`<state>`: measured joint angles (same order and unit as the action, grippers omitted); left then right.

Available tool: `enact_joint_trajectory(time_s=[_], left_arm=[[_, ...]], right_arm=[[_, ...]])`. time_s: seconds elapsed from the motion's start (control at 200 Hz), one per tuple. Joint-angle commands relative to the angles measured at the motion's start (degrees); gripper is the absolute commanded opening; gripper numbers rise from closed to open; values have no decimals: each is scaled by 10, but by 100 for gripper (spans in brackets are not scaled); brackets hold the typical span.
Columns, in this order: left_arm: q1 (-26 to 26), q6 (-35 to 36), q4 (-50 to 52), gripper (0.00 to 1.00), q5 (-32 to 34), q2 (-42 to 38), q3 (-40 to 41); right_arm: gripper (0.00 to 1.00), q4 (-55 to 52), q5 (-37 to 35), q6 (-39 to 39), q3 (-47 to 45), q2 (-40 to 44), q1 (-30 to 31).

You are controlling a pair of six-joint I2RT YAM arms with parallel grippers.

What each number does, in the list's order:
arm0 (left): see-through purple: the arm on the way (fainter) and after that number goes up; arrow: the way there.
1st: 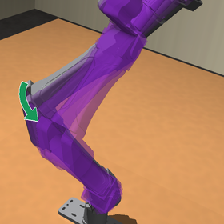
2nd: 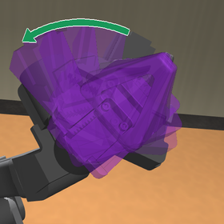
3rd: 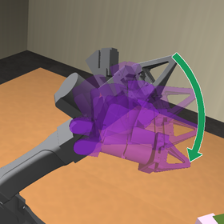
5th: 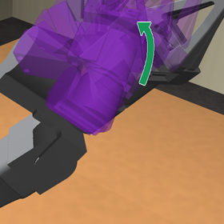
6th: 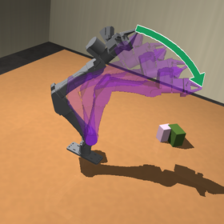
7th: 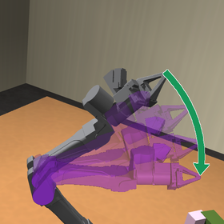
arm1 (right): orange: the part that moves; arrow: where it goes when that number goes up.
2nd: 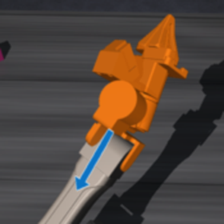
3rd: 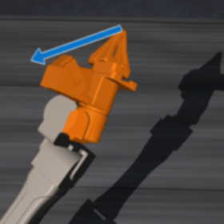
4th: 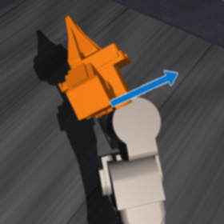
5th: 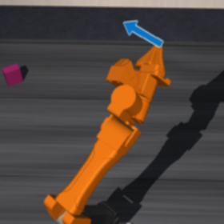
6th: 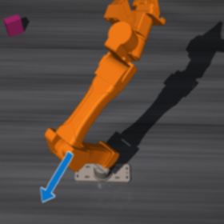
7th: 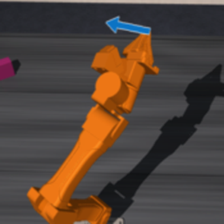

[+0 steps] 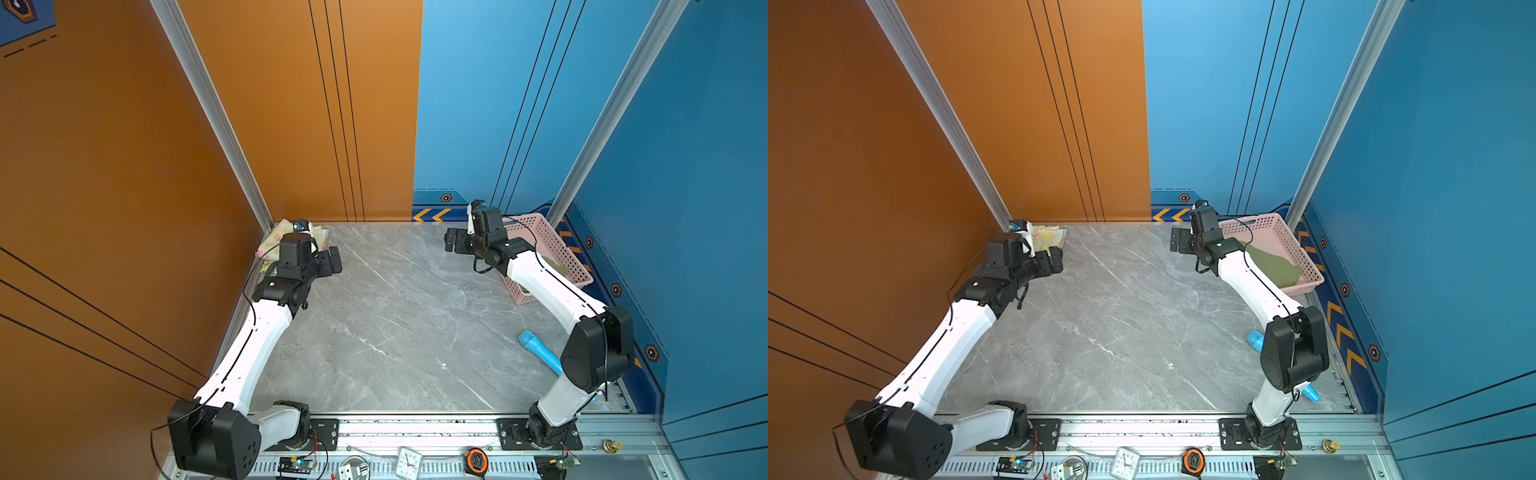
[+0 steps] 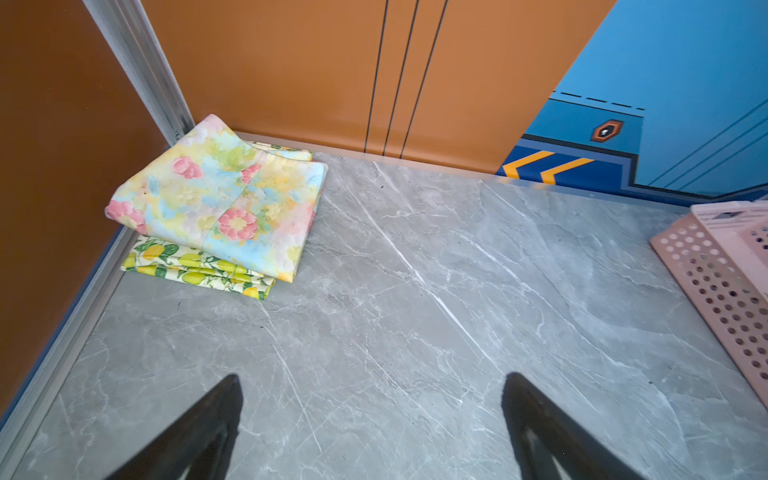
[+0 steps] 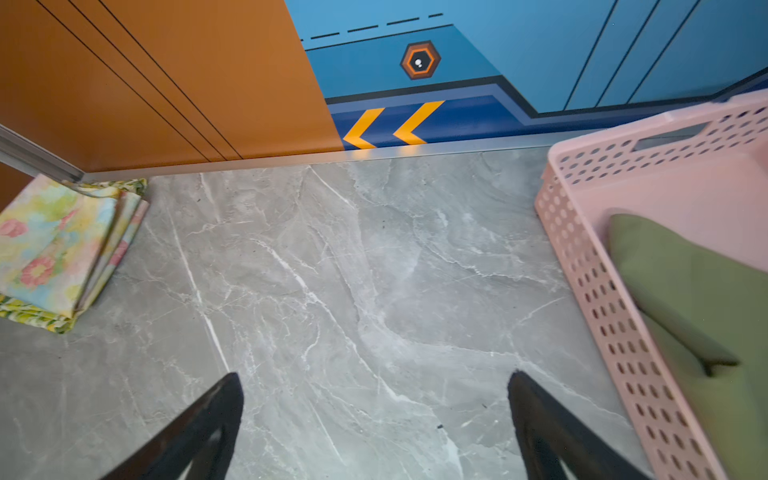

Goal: Fold and stack skirts
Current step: Place the skirt on the skirt, then pick up the skirt from the basket.

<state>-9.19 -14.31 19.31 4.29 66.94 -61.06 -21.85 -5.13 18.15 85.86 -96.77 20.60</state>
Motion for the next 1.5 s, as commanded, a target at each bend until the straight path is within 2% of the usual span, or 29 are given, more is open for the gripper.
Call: enact_joint_trajectory(time_s=[0.0,0.07,0.16,0.275,0.541,0.611,0.706,0.796,1.046,1.497], left_arm=[[-23,29,-45,98,-58,-18,42],[-35,29,-46,98,-68,-8,43],[-44,6,-63,98,-114,15,52],[-70,-6,-69,98,-150,53,42],[-108,3,-70,98,-163,71,37],[-112,3,-69,98,-168,73,36],[-120,2,-70,98,-173,75,34],[-128,2,-69,98,-175,79,34],[-135,-5,-69,99,-184,86,30],[-135,6,-68,99,-175,80,32]], right_arm=[[100,-51,-70,-30,16,32,-17],[100,-55,-74,-24,12,39,-36],[100,-57,-71,7,6,42,-69],[94,-64,-28,70,1,40,-131],[90,-104,-17,95,28,1,-217],[86,-116,-6,100,40,-19,-232],[77,-148,20,92,59,-42,-237],[73,-181,19,75,55,-44,-229],[68,-193,-1,50,14,-44,-210],[57,-193,32,55,93,-164,-225]])
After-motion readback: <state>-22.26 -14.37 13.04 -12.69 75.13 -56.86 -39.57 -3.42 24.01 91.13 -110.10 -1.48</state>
